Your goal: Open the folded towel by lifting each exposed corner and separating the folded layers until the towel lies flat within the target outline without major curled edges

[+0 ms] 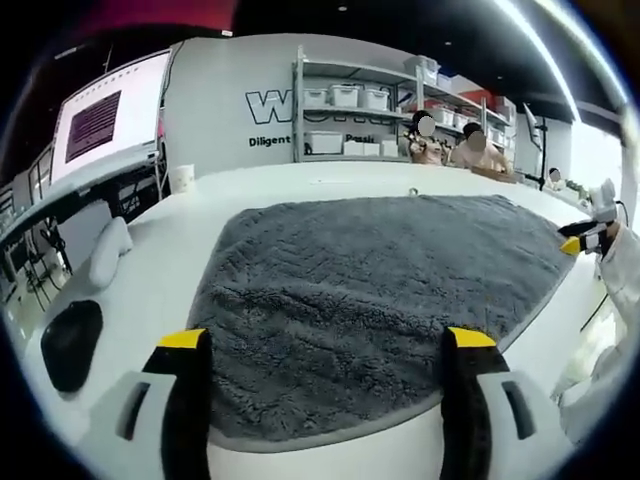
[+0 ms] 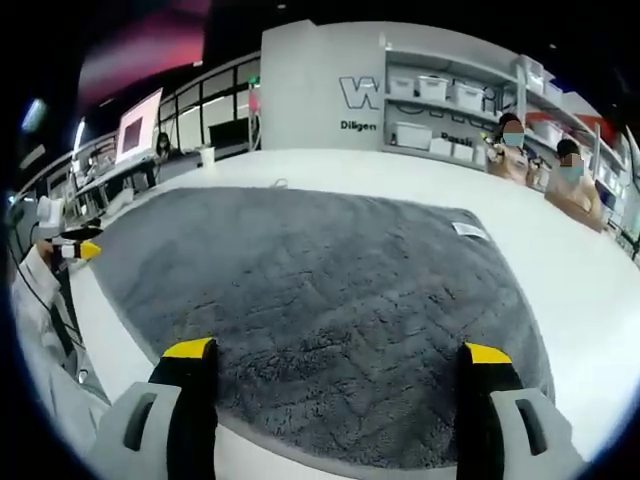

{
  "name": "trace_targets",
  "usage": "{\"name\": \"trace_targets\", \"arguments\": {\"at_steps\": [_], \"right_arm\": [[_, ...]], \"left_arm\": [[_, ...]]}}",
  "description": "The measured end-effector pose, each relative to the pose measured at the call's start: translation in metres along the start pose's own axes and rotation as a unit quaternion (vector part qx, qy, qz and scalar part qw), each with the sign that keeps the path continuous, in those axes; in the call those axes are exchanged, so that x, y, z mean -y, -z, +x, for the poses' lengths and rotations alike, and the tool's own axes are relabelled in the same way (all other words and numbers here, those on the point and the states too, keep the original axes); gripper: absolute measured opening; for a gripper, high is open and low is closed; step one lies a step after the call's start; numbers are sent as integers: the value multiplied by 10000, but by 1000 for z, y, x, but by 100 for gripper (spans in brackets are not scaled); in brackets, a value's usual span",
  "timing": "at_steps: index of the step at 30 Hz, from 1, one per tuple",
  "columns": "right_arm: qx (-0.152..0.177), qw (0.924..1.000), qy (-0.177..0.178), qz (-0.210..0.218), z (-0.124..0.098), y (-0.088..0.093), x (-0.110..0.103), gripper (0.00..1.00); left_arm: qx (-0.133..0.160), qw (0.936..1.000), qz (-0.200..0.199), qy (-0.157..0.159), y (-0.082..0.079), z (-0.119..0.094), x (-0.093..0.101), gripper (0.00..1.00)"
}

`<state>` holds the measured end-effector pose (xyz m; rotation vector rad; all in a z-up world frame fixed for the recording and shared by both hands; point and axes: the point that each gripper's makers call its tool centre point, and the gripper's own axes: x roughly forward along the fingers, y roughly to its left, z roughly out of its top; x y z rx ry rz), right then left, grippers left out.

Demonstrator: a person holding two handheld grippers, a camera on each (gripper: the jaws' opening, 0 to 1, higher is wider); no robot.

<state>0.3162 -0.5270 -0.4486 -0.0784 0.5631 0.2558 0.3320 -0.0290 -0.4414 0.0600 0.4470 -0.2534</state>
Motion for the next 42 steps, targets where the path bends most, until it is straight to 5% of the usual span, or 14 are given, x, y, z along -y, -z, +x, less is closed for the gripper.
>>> {"name": "trace_targets", "arguments": {"at_steps": [25,34,42], "right_arm": [[116,9999,-77,-40,-4,2,-3,99],[-79,9999,-101,-51,-5,0,-5,99],[76,9991,-370,-199,-10,-18,-22,88]], "left_arm": [[-23,10000,20,32,5,-11,-5,93],[-45,9999,-50,123,4,-11,-5,93],[-22,9999,-12,156,5,-13,-6,91]]}}
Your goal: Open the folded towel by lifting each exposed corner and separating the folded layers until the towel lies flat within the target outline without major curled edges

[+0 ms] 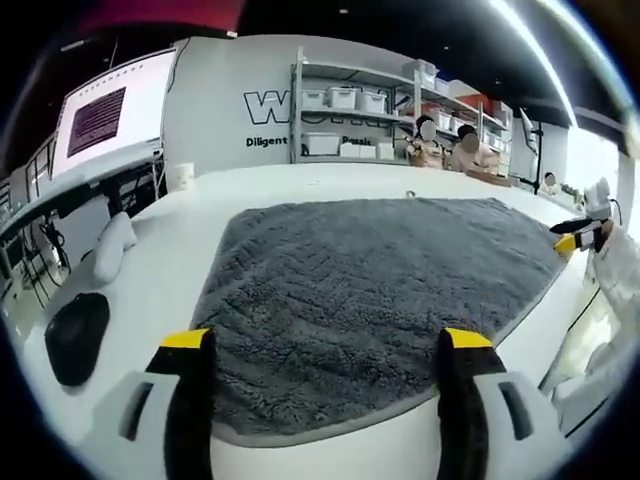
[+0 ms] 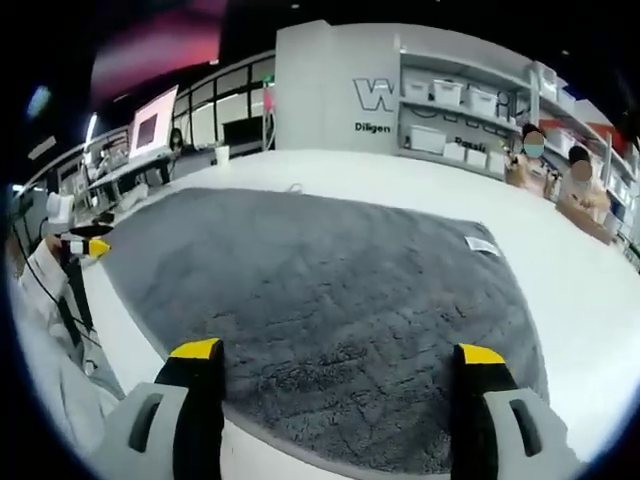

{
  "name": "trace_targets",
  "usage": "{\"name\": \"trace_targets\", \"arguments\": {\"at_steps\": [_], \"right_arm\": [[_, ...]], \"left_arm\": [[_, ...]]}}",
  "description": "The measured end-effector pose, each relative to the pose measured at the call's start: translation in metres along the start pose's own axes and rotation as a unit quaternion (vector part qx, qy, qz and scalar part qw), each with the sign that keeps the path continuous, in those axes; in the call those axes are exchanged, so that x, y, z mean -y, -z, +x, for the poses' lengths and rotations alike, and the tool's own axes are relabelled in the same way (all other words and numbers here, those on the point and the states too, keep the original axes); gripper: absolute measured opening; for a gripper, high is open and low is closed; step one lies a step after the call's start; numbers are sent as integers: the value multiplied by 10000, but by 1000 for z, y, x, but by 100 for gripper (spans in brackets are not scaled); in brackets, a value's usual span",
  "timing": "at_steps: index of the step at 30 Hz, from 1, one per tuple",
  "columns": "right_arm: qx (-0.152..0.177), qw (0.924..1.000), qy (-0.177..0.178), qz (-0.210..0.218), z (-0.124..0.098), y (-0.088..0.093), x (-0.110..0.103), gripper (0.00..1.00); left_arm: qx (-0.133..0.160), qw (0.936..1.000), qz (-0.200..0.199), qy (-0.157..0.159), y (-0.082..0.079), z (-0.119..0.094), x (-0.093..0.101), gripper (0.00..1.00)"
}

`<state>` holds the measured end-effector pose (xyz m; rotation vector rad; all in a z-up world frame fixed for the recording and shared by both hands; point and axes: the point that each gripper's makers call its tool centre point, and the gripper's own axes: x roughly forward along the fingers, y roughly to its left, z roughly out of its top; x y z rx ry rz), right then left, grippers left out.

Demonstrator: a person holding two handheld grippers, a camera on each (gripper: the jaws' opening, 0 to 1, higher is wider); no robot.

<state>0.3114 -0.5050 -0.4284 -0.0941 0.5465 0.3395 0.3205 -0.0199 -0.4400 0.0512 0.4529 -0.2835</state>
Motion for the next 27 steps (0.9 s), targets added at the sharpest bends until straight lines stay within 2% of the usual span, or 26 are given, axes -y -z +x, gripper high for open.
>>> {"name": "trace_targets", "arguments": {"at_steps": [2,4,8,10,13,15,17,20,24,27], "right_arm": [[35,10000,-66,22,-1,-3,-5,81],[38,9999,-122,-34,-2,-5,-10,78],[182,9997,151,-10,-12,-9,4,71],[297,9986,411,155,-20,-9,18,67],[359,9950,890,272,-33,-5,42,63],[325,9922,1171,276,-39,1,55,61],[344,9914,1216,349,-41,3,60,61],[359,9908,1249,380,-41,5,62,60],[288,9912,1242,353,-40,8,62,61],[274,9913,1236,350,-40,10,62,61]], "left_arm": [[-23,10000,12,12,0,0,0,91],[-35,10000,-18,51,-1,-1,-1,90],[75,9992,-384,34,-6,-8,-7,83],[128,9982,-524,-252,-7,-18,-21,80],[22,9950,-296,-954,-3,-36,-46,76],[104,9915,-175,-1287,-5,-46,-56,72],[160,9902,-229,-1370,-5,-51,-57,67],[212,9827,-176,-1831,-2,-61,-69,58],[245,9800,-248,-1961,3,-64,-70,36],[214,9786,-339,-2018,8,-61,-69,33]]}}
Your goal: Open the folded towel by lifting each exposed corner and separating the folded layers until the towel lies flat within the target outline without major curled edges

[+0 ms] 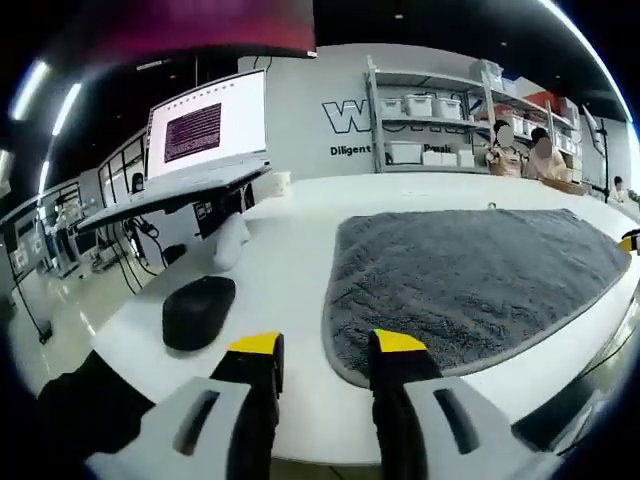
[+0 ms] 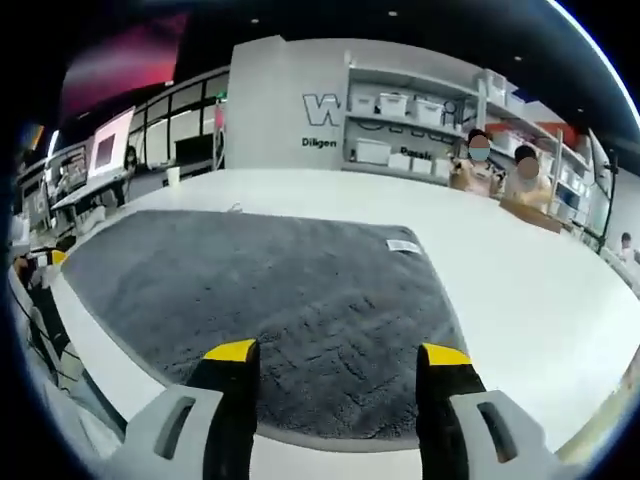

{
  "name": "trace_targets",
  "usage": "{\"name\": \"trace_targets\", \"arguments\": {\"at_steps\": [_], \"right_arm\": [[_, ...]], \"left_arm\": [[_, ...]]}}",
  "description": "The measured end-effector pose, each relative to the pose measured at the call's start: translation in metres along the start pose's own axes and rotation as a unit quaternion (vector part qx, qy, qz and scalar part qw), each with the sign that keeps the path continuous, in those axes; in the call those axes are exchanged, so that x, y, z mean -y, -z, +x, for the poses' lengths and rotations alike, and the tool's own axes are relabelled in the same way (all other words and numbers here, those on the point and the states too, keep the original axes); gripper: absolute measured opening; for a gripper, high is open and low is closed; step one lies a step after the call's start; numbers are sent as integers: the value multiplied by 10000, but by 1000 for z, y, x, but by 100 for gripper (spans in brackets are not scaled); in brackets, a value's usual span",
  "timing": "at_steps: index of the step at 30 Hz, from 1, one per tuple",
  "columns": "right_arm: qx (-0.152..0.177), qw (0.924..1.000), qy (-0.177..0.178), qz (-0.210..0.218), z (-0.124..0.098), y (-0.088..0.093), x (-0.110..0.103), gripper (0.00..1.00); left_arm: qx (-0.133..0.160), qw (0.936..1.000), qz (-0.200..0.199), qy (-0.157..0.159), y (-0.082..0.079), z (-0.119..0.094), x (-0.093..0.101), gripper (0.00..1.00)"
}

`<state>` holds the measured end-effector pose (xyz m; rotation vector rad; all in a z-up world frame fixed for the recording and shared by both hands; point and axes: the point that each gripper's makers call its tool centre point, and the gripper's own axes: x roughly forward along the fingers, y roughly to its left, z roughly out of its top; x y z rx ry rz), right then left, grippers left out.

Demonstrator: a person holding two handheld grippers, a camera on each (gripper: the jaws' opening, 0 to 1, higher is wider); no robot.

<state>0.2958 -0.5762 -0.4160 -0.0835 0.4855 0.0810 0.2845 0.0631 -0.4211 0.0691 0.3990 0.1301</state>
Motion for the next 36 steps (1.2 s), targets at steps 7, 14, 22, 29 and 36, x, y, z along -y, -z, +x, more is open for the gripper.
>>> {"name": "trace_targets", "arguments": {"at_steps": [7,14,22,29,36], "right_arm": [[-43,9999,121,59,-4,7,9,60],[-32,9990,416,148,-13,11,27,58],[7,9917,1281,58,-32,16,65,47],[46,9873,1537,390,-38,26,81,35],[73,9805,1837,691,-46,35,97,22]], "left_arm": [[-180,9998,-51,-33,9,4,5,27],[-217,9996,-154,69,11,6,15,14],[-168,9994,-262,128,11,6,20,7],[-136,9996,-212,122,11,6,20,6],[-134,9996,-203,150,11,7,19,6]]}}
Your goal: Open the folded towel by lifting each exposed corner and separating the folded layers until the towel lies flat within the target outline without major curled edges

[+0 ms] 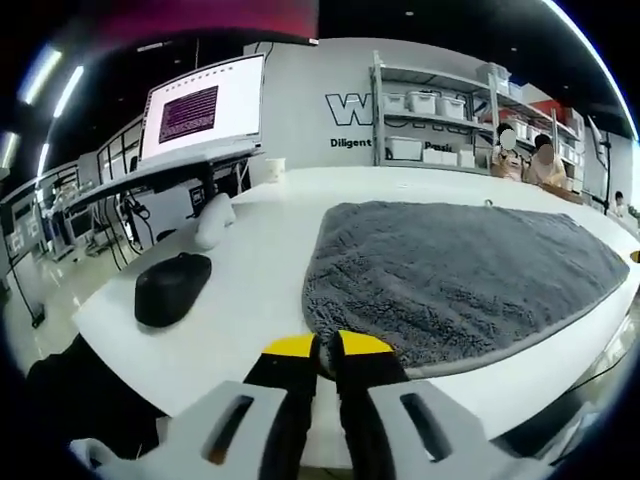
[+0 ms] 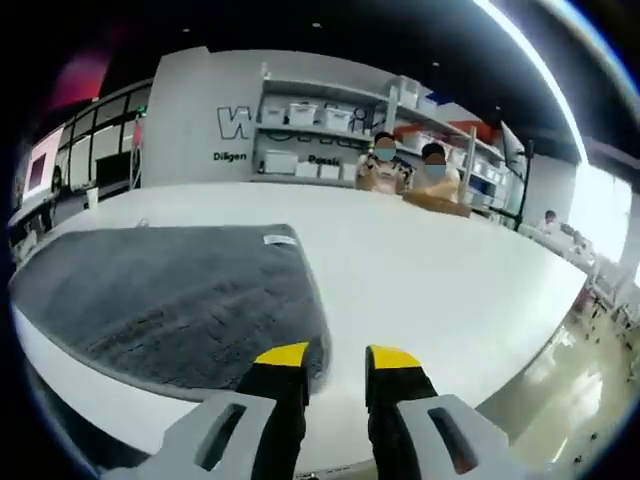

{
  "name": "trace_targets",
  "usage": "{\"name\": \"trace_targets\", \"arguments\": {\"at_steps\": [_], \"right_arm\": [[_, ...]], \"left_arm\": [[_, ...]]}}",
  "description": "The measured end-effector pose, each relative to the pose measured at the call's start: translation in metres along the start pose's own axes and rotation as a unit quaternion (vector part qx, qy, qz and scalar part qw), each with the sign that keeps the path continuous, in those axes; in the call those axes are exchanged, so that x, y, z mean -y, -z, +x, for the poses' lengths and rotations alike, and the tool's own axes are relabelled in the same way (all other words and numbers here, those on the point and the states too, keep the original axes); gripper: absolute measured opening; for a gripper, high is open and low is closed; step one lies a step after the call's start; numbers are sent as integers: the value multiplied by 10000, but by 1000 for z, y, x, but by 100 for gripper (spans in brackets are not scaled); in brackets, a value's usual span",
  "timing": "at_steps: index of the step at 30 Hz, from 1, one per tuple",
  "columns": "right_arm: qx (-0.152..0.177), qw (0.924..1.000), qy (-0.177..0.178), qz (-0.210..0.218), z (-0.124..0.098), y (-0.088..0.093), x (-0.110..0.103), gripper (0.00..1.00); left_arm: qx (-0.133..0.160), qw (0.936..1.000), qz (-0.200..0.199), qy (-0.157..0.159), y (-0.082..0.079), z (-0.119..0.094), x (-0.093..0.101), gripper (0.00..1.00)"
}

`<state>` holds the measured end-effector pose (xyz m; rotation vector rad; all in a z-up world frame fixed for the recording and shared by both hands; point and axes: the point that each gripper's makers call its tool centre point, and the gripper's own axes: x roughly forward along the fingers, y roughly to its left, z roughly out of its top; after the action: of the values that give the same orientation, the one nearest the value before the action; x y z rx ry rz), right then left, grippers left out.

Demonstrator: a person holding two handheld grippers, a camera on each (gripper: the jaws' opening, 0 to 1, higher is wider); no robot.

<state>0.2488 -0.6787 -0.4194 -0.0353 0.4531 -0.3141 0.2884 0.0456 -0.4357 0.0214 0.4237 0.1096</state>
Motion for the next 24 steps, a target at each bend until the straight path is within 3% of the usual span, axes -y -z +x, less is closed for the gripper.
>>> {"name": "trace_targets", "arguments": {"at_steps": [7,13,22,24], "right_arm": [[-149,9999,8,-24,8,9,-2,10],[-92,9997,-99,181,14,11,-6,0],[-163,9999,-21,-21,15,15,-6,0],[-201,9995,40,-225,15,15,-6,0]], "left_arm": [[60,10000,-23,-17,0,0,0,6],[69,10000,-2,9,0,1,0,6],[66,9999,68,57,0,1,1,6],[57,9999,114,66,0,1,1,6]]}}
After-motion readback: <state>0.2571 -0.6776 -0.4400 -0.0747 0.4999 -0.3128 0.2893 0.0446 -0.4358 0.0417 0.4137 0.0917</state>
